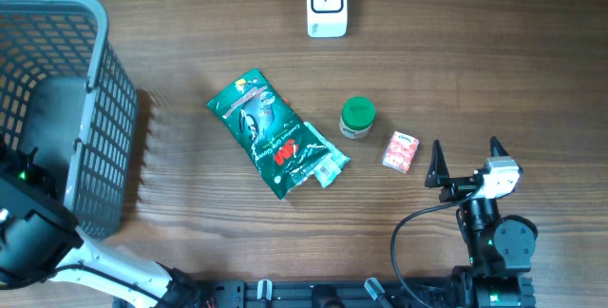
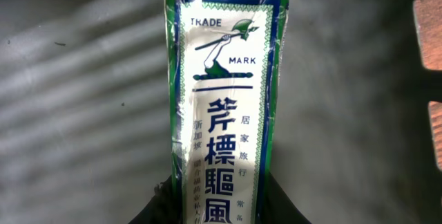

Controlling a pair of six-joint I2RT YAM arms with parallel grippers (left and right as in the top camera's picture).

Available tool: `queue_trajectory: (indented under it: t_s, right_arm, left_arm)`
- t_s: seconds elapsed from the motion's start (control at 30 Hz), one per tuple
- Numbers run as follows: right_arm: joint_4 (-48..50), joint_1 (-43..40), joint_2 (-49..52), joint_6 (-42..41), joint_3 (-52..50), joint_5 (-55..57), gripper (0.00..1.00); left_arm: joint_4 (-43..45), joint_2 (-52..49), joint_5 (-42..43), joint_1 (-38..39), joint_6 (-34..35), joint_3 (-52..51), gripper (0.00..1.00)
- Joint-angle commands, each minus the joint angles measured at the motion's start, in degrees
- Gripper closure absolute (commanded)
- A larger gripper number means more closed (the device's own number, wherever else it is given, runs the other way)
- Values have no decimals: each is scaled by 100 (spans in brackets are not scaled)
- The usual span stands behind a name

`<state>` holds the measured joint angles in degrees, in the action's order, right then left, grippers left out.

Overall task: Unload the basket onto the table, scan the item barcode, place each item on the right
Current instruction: 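Reach the left gripper into the basket and grasp the green-white box, then carry the green-white box out and drop it beside the jar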

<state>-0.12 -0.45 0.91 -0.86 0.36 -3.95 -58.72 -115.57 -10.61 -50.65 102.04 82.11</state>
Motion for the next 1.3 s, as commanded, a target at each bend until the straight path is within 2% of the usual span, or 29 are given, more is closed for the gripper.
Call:
queue_trajectory:
  t_s: [0.0,0.1,0.37,0.57,0.67,0.83,0.9,1.0,1.1,1.27]
  right_arm:
    - [13,-26,-9,-72,-2,79,0]
    - [13,-26,-9,-72,-2,79,0]
    - [13,-26,-11,-72,-2,79,0]
    - [13,-26,-9,-70,-2,79,0]
    - [13,-26,-9,-72,-2,79,0]
    - [13,-26,-11,-70,-2,79,0]
    - [13,-26,-9,-74,-2,79,0]
    - [13,-26,-9,-70,-2,79,0]
    - [13,-26,-9,-72,-2,79,0]
    - [13,-26,-11,-70,-2,79,0]
  left_arm:
    - [72,-343,483,144,-323,-195,80]
    - [177,-170,612,280,-466,-164,89]
    - [151,728,632,977,-592,197,86]
    - [133,1882,636,1231,-857,621,85]
    - [186,2802,942,1231,-911,896,85]
    - [595,4044,2155,1532,-1169,973,85]
    - [601,4350,2450,2131,-1202,973,83]
    - [566,4441,2400,3311,-1705,973,82]
    - [297,4212,1624,4863,-2282,973,82]
    - [-168,3434,387,6964,-2677,973,79]
